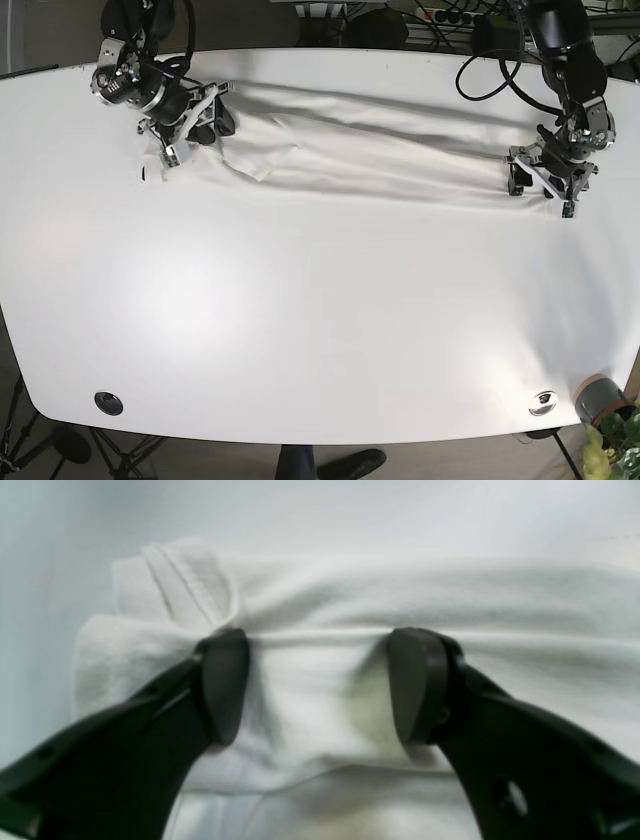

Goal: Fold the T-shirt properly
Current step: 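Pull the strip's end with the right gripper to straighten the fold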

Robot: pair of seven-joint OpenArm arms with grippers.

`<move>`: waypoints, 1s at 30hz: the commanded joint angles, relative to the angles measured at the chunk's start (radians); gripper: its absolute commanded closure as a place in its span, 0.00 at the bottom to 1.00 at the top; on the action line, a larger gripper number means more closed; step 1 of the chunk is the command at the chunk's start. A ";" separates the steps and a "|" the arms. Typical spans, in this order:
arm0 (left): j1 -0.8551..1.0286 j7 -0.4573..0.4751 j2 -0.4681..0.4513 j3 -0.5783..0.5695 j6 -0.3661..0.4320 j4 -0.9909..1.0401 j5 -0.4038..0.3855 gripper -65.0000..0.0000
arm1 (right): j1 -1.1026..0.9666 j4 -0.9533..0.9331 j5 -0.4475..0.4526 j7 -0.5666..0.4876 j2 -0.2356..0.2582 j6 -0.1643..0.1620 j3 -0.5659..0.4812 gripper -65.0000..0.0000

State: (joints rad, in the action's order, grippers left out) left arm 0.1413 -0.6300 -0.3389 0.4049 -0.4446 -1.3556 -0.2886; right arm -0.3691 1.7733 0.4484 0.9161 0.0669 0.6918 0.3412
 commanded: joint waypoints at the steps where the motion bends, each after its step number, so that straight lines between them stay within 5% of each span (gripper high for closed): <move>1: 0.005 -0.043 -0.010 -0.001 0.008 0.003 0.016 0.38 | -0.018 0.009 0.010 -0.019 0.018 0.006 0.002 0.67; 19: -0.001 -0.043 -0.009 -0.001 0.008 0.000 0.010 0.38 | 0.068 -0.227 0.014 -0.176 0.106 0.006 0.037 0.67; 30: -0.002 -0.043 -0.006 -0.001 0.008 -0.002 0.010 0.37 | 0.313 -0.364 -0.150 -0.180 0.123 0.006 -0.032 0.67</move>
State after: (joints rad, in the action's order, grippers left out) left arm 0.1356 -0.6323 -0.3363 0.4049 -0.4423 -1.3556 -0.2901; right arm -0.0742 1.4269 0.3607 0.6998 0.1795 0.7231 0.3080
